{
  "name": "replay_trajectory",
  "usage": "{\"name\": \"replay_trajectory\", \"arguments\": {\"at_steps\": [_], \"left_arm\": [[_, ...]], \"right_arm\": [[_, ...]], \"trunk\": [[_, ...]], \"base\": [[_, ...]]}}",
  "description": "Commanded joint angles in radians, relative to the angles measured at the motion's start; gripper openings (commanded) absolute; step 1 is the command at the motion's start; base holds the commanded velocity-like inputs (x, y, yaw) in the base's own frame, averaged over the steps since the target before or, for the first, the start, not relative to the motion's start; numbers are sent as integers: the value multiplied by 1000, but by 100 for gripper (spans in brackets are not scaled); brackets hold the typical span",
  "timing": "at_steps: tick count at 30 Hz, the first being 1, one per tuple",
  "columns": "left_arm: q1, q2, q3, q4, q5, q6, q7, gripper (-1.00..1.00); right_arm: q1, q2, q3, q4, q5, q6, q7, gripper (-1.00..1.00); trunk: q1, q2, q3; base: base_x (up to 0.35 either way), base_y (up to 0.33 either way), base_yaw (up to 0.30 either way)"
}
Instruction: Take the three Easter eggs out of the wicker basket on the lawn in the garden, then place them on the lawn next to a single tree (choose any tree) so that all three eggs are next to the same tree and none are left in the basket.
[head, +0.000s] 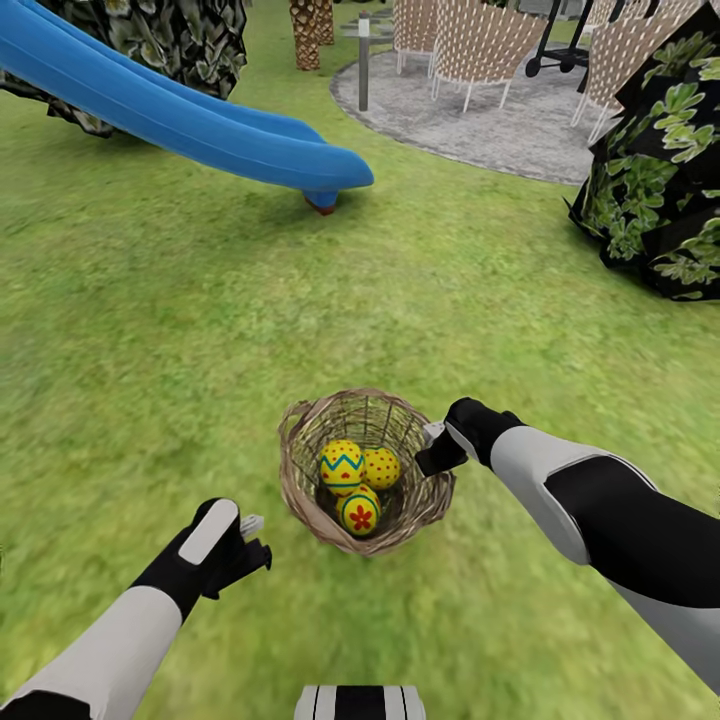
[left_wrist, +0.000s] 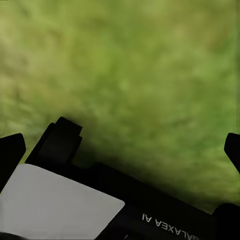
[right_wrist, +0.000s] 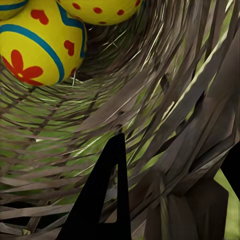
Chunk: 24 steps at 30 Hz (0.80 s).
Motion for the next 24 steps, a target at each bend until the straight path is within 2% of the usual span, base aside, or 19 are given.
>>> {"name": "replay_trajectory", "arguments": {"at_steps": [1,13,17,24], "left_arm": [[1,1,-8,-1,10,0,9,100],[14,12,-11,-2,10,0,6,100],[34,22,-11,-3,7,0,-56,100],[64,29,-12,-3,7,-14,-63,100]], "right_arm": [[-1,0,1,2,0,0,11,-100],[-1,-1,-1,1,0,1,9,-100],[-1,0,1,-1,0,3,6,-100],[-2,-4,-3,-6,-3,7,9,-100]], "trunk": [[-4,7,3],[-50,91,40],[-65,119,53],[-92,168,75]], "base": [[0,0,0],[0,0,0],[0,0,0],[0,0,0]]}}
